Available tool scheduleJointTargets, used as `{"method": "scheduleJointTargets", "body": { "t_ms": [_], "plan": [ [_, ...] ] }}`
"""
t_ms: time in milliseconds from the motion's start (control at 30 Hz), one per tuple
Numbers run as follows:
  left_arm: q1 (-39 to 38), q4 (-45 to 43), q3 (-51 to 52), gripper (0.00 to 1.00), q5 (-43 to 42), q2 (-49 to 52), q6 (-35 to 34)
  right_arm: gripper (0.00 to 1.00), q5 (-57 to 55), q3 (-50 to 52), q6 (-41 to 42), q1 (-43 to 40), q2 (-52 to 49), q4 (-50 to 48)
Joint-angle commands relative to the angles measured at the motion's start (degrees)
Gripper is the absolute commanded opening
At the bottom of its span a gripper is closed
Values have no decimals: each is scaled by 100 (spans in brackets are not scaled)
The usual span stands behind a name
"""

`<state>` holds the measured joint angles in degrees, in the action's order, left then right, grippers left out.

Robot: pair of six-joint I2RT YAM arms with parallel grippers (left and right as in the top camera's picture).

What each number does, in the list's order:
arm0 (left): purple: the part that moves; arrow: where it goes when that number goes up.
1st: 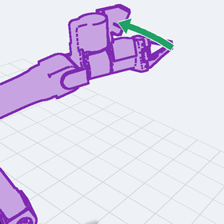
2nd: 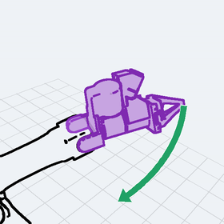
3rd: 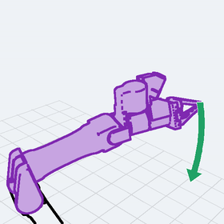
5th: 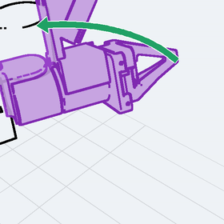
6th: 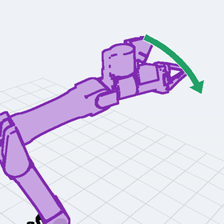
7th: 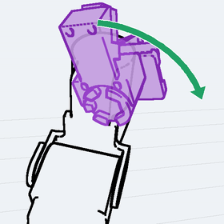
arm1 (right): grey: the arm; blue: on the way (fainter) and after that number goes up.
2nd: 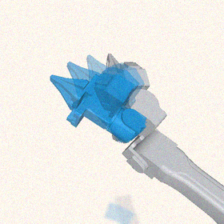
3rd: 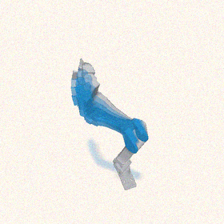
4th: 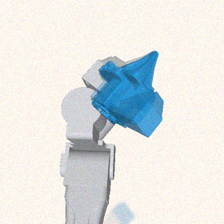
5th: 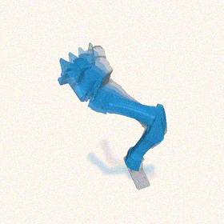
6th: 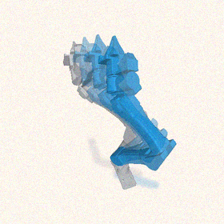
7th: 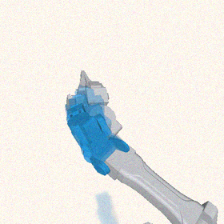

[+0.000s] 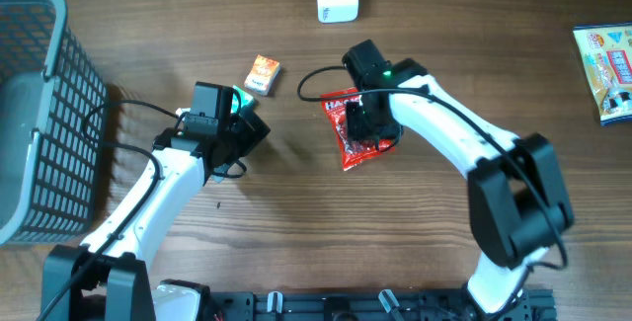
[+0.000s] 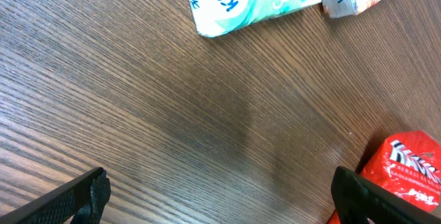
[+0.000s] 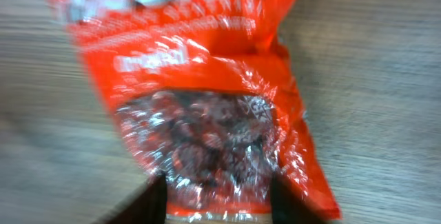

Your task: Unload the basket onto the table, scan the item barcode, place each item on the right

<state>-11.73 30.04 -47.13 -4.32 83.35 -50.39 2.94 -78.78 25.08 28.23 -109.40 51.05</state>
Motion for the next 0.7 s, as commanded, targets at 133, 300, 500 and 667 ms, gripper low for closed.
{"method": "scheduleJointTargets", "body": {
  "t_ms": [133, 300, 500, 667],
  "plan": [
    [0, 0, 22, 100, 55, -31, 48, 72, -101, -136, -402, -20, 90, -885],
    [0, 2, 22, 100, 55, -31, 48, 72, -542, -136, -396, -35, -627, -1165],
    [0, 0, 22, 100, 55, -31, 48, 84, -1871, -1069, -223, -256, -96, 254],
    [0, 2, 22, 100, 55, -31, 46, 95, 361, -1631, -1128, -225, 439, 1071]
  ]
}}
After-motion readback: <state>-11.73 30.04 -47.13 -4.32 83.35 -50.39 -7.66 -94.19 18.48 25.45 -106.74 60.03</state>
